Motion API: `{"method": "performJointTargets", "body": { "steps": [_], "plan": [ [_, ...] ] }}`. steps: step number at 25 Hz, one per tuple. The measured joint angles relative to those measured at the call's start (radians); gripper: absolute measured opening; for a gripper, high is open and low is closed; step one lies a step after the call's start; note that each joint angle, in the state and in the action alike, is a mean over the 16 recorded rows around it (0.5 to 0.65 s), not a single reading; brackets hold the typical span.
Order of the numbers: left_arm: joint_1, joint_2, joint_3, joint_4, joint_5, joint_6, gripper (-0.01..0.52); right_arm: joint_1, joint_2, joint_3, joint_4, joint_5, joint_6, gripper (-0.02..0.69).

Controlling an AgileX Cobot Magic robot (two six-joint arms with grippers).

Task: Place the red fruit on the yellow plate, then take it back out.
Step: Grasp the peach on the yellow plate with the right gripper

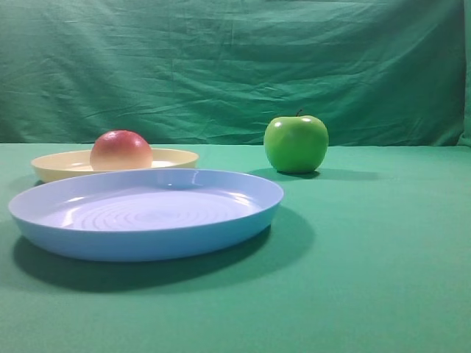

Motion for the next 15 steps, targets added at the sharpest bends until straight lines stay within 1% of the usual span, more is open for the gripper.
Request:
{"method": "performJointTargets", "body": {
  "steps": [4,9,15],
  "plan": [
    [0.0,0.0,0.0,0.0,0.0,0.0,0.0,0.004,0.022,-0.009,0.01,-0.045,-0.024,0.0],
    [0.0,0.0,0.0,0.0,0.0,0.0,0.0,0.028,0.097,-0.062,0.012,-0.087,-0.086,0.0],
    [0.0,0.0,0.0,0.0,0.0,0.0,0.0,0.082,0.273,-0.2,0.013,-0.065,-0.18,0.0]
  ]
}}
